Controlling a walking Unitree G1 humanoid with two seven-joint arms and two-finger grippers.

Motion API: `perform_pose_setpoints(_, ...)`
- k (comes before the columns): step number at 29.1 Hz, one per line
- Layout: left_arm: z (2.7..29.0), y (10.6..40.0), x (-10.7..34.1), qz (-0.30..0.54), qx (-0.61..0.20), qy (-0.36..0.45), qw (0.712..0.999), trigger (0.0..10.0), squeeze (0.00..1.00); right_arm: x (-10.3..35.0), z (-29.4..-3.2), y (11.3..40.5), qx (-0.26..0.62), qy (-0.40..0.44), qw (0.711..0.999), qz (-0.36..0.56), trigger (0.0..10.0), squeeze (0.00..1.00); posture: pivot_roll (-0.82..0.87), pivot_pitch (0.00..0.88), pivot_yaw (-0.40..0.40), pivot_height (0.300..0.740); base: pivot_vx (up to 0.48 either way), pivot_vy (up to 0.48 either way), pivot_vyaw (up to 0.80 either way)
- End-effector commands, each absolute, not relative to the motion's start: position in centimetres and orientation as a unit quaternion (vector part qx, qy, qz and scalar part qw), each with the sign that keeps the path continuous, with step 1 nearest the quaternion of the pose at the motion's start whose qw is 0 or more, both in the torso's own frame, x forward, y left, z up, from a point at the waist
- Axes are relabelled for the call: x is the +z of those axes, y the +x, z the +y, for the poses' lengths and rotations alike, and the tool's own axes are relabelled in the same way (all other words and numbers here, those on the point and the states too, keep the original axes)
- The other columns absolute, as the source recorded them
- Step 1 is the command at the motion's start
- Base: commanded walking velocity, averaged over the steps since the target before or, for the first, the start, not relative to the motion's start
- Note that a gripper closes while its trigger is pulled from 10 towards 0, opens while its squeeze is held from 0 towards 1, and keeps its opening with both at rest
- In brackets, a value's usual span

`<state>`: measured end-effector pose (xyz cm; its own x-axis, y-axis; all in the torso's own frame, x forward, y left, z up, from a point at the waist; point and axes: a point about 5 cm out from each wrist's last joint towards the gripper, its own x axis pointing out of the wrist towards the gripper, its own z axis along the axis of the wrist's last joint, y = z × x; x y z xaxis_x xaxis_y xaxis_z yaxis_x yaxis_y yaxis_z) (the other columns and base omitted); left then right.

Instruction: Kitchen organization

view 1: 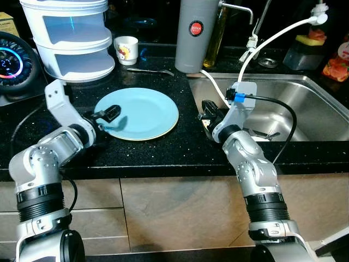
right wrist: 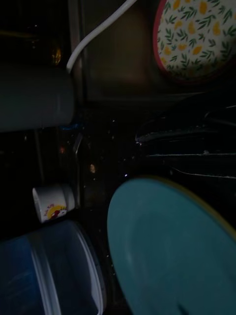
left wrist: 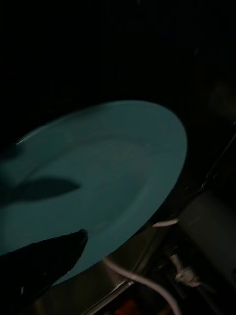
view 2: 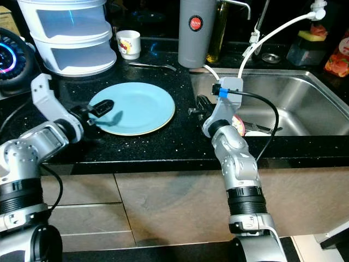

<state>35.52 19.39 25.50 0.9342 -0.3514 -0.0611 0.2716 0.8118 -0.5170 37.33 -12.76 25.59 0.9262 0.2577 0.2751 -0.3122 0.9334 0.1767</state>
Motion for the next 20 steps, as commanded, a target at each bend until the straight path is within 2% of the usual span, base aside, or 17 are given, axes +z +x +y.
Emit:
perform_pose_setpoints(1,18.8,36.0,23.3,0.137,-0.166,-0.249,0.944,5.7,0.0,25.7,-13.0,37.5,0.141,0.118,0.974,-0.13,10.0,0.0,0.06,0.112,-0.027,0.74,0.0,0.0,0.0)
perform_pose_setpoints(2,18.7,36.3,23.2,0.14,-0.164,-0.244,0.946,4.6,0.0,25.7,-13.0,37.5,0.14,0.119,0.974,-0.13,10.0,0.0,0.06,0.112,-0.026,0.74,0.0,0.0,0.0)
perform_pose_setpoints(3,18.7,36.5,23.1,0.142,-0.164,-0.243,0.946,4.1,0.0,25.7,-13.0,37.5,0.14,0.119,0.974,-0.13,10.0,0.0,0.06,0.112,-0.026,0.74,0.0,0.0,0.0)
perform_pose_setpoints(5,18.6,36.6,23.0,0.143,-0.164,-0.243,0.945,4.1,0.0,25.7,-13.0,37.5,0.14,0.119,0.974,-0.13,10.0,0.0,0.06,0.112,-0.026,0.74,0.0,0.0,0.0)
perform_pose_setpoints(6,18.5,36.8,23.0,0.145,-0.165,-0.241,0.946,0.0,0.0,25.8,-13.0,37.4,0.14,0.12,0.974,-0.131,10.0,0.0,0.06,0.111,-0.024,0.74,0.0,0.0,0.0)
perform_pose_setpoints(13,18.3,37.6,23.2,0.128,-0.158,-0.223,0.953,0.0,0.0,25.8,-13.3,37.3,0.136,0.12,0.974,-0.132,10.0,0.0,0.05,0.107,-0.018,0.74,0.0,0.0,0.0)
perform_pose_setpoints(15,18.7,37.8,24.0,0.092,-0.151,-0.209,0.962,0.0,0.0,25.8,-13.3,37.2,0.135,0.12,0.974,-0.133,10.0,0.0,0.05,0.103,-0.018,0.74,0.0,0.0,0.0)
perform_pose_setpoints(20,19.1,37.8,24.8,0.065,-0.149,-0.214,0.963,0.0,0.0,25.7,-13.3,37.2,0.135,0.121,0.974,-0.133,10.0,0.0,0.06,0.1,-0.018,0.74,0.0,0.0,0.0)
